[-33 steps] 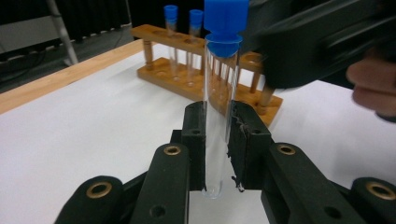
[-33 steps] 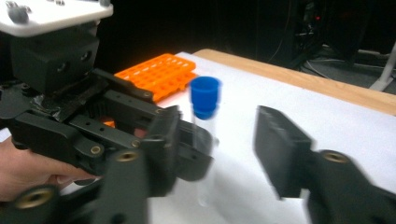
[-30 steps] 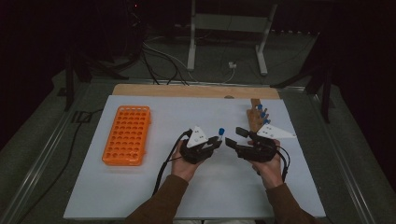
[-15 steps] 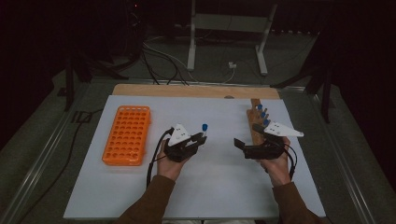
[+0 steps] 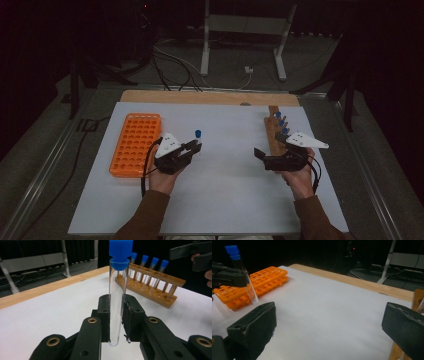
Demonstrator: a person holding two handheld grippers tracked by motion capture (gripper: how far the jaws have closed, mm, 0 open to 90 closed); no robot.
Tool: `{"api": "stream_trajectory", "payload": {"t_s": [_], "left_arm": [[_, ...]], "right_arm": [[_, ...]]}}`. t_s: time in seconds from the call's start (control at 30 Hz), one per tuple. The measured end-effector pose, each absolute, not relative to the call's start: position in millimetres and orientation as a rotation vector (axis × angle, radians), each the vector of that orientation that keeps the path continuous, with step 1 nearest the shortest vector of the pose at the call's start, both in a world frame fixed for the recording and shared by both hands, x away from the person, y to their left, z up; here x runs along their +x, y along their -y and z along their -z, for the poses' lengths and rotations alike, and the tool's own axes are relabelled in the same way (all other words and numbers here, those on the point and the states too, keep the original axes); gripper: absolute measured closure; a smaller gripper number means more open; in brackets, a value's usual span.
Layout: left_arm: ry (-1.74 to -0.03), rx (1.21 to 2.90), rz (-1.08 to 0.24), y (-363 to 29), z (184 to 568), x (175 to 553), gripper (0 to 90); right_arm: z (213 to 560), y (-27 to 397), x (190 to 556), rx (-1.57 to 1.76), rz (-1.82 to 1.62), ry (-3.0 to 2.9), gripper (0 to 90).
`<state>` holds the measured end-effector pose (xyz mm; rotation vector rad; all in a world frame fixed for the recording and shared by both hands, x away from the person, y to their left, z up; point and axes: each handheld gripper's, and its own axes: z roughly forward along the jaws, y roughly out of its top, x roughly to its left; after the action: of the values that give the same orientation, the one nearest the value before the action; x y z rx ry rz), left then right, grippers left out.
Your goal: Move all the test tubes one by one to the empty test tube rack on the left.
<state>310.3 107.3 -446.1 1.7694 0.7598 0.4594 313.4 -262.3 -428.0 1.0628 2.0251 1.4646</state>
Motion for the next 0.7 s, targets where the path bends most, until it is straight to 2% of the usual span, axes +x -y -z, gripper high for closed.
{"api": "stream_trajectory", "payload": {"t_s": [0.2,0.7], "left_arm": [[-0.804,1.740,-0.488,-138.7,449.7,303.3,78.1],[-0.877,1.711,-0.548,-183.6,452.3,291.5,78.1]], "right_arm": [[427.5,265.1,313.0,1.067,-1.471,-2.019,0.1],[425.9,268.9,311.0,1.073,-1.485,-2.012,0.1]]}}
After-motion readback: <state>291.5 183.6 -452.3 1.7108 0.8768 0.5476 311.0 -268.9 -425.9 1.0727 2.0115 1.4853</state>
